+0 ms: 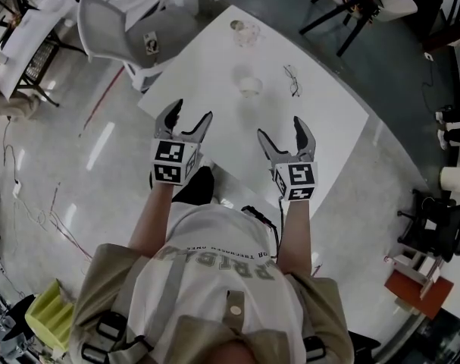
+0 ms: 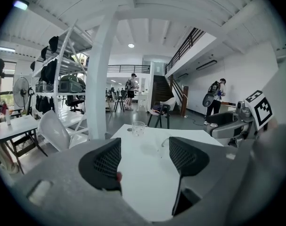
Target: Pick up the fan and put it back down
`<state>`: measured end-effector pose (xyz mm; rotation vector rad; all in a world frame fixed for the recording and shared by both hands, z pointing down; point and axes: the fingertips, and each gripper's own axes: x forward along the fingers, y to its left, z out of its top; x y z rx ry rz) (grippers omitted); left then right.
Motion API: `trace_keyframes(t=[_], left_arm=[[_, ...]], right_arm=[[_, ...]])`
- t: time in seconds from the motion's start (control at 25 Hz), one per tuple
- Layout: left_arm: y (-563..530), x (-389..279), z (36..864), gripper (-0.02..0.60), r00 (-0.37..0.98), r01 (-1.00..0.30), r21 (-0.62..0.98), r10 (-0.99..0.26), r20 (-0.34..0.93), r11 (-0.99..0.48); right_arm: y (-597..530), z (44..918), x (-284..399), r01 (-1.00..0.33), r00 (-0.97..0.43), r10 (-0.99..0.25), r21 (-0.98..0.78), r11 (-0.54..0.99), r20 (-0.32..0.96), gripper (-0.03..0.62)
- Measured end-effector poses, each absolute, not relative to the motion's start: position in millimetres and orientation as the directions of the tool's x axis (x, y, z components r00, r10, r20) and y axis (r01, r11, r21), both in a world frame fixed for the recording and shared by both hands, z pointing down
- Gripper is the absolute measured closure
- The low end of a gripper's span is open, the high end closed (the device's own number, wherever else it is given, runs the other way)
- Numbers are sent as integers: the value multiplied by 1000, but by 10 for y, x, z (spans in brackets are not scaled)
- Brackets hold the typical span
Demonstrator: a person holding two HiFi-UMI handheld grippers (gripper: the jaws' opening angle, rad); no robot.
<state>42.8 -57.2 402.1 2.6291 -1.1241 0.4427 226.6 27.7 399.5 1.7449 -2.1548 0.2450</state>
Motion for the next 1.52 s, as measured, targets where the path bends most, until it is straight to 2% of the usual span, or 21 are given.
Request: trace_keyframes(t=[0.32,0.68,1.0,1.24,1.52], left_arm=[[-950,632,4280,250,665,-708,96,-613,427,-700],[-1169,806,4566,249,678,-680,110,-564,471,-725],[-1174,867,4816,249,684,-665,134,-527,504,-735],[-1138,887,4997,249,694,-654,164,-499,518,-739],[-1095,880,5124,249,692,-655,182,-485,535,-734]], right_arm=[[-296,4169,2211,-873,-305,-788,173,456,535,191],[-796,4482,2121,-696,-366,-601,220,683,710,191],[-1048,4958,2015,-490,-303,-386,205,847,871,191],[-1063,5339,1960,-361,-235,-232,137,923,944,191],[-1021,5623,1992,-251,-149,-142,101,963,979,192]])
